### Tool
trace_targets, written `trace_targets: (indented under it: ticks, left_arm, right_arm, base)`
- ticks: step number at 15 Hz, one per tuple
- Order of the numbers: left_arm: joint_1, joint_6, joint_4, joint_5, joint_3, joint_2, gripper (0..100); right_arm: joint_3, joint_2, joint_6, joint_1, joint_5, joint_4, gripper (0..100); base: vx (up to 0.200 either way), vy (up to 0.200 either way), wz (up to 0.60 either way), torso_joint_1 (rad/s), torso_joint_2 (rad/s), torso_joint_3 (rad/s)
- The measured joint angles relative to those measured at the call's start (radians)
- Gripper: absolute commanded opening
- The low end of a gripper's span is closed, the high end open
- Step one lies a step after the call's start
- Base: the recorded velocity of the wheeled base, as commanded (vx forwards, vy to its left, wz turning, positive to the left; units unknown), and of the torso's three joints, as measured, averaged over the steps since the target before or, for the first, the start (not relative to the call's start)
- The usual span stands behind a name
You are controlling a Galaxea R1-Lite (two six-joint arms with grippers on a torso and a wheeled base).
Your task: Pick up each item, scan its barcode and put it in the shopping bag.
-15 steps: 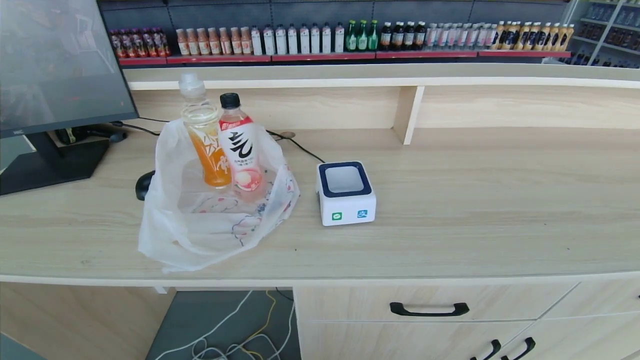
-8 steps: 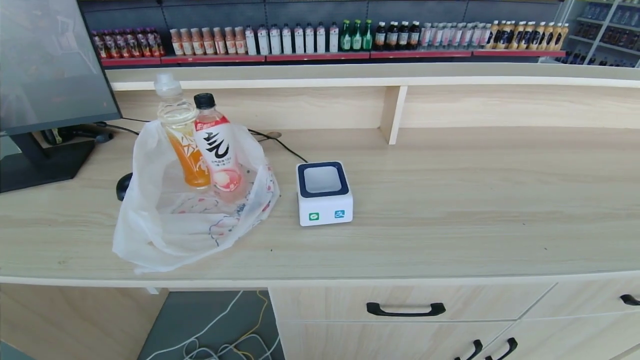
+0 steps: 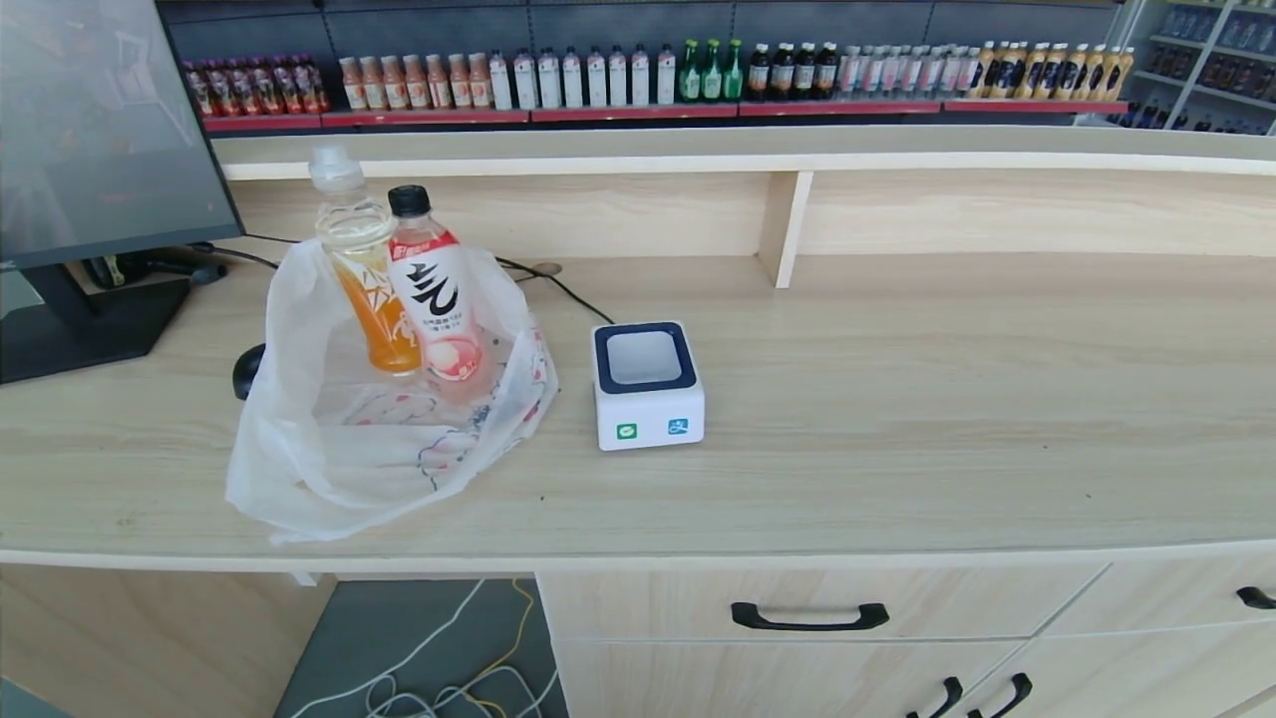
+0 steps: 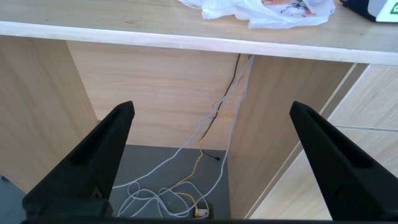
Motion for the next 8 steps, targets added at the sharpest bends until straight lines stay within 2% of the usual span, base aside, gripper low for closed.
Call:
trace_targets:
  ticks: [8]
  left_arm:
    - [0.0, 0.004, 0.0, 0.0, 0.0, 0.0, 100]
  right_arm:
    - [0.0, 0.0, 0.0, 0.0, 0.0, 0.0, 100]
  base:
    - [0.0, 0.0, 0.0, 0.0, 0.0, 0.0]
